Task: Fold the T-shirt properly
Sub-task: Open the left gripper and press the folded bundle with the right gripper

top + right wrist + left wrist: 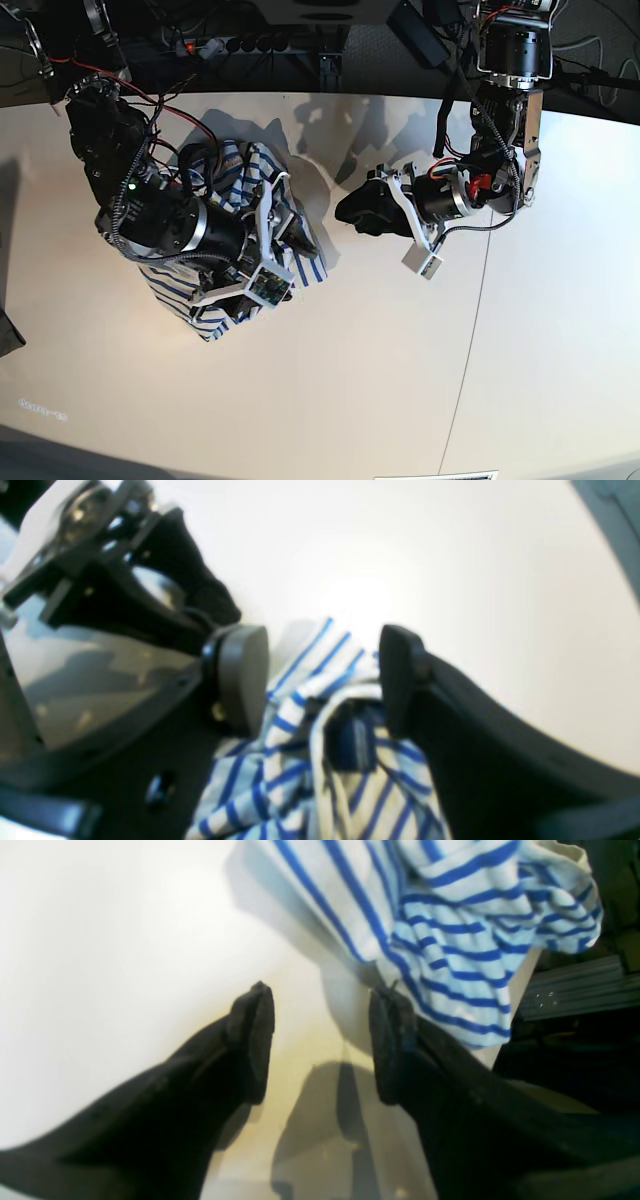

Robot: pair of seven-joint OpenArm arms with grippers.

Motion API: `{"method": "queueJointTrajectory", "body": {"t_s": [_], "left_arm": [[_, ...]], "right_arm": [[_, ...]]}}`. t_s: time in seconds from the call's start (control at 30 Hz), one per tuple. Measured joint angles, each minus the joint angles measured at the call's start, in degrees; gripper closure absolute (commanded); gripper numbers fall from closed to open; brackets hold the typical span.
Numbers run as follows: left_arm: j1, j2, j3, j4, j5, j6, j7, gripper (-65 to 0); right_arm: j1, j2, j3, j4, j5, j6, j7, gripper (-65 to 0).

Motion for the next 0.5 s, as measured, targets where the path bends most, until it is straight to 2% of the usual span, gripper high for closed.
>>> {"method": "queueJointTrajectory", "body": {"t_s": [0.1,0.13,0.2,0.27,0.4,0.5], "left_arm": [[0.5,-0.5,0.0,0.0,0.1,0.0,0.1,-33.1],[0.5,-0.6,0.0,0.0,0.0,0.0,0.2,-33.1],[0.5,-1.3,0.0,0.0,-0.2,0.0,0.2,-33.1],[0.5,-2.0,-0.2,0.0,-0.7,0.0,0.2,-33.1],[0.6,-2.7,-0.2,0.0,-1.2,0.0,0.2,-33.1],[0.6,-3.3,-0.2,0.1,-1.3,0.0,0.2,-33.1]], "right_arm": [[-0.3,0.0,-2.5,0.0,0.0,0.0,-0.1,-34.5],[-0.3,0.0,-2.5,0.0,-0.3,0.0,0.5,-32.1],[-0.3,0.0,-1.3,0.0,-3.5,-0.1,2.3,-18.8],[-0.3,0.0,1.6,0.0,-5.7,-0.3,2.5,0.0],[-0.2,0.0,9.4,-0.3,-7.1,-0.4,3.0,0.0],[-0.2,0.0,15.3,-3.3,-7.4,-0.4,5.6,0.0]]}}
